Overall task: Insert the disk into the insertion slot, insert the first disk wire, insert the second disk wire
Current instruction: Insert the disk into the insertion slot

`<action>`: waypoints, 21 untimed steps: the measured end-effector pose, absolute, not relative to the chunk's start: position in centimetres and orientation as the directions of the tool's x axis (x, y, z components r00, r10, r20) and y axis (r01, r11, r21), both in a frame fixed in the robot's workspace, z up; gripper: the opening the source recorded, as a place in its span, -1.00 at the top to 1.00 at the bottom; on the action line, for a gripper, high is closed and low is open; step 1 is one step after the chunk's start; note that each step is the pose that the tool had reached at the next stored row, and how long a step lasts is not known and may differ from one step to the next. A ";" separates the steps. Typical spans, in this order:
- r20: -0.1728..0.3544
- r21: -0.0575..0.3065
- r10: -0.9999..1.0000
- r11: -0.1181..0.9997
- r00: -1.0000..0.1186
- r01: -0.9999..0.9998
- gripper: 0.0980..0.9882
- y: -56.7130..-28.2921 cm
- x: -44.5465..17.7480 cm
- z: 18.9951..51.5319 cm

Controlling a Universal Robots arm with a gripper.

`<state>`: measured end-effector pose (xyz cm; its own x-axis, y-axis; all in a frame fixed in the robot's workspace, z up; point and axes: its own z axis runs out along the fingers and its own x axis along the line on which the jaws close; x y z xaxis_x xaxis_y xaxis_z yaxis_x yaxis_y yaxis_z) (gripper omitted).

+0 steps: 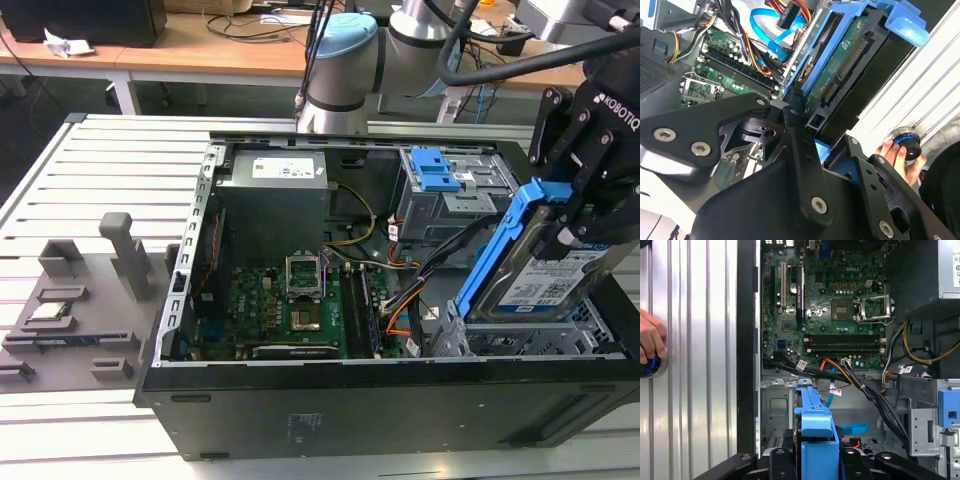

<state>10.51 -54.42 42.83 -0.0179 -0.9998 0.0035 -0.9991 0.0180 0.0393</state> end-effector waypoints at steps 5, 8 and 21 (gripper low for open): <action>0.004 0.039 -1.000 0.018 -0.018 -0.999 0.40 -54.4 10.5 41.9; 0.003 0.039 -1.000 0.018 -0.018 -0.999 0.40 -54.4 10.5 41.3; 0.004 0.039 -1.000 0.018 -0.018 -0.999 0.40 -54.4 10.5 38.2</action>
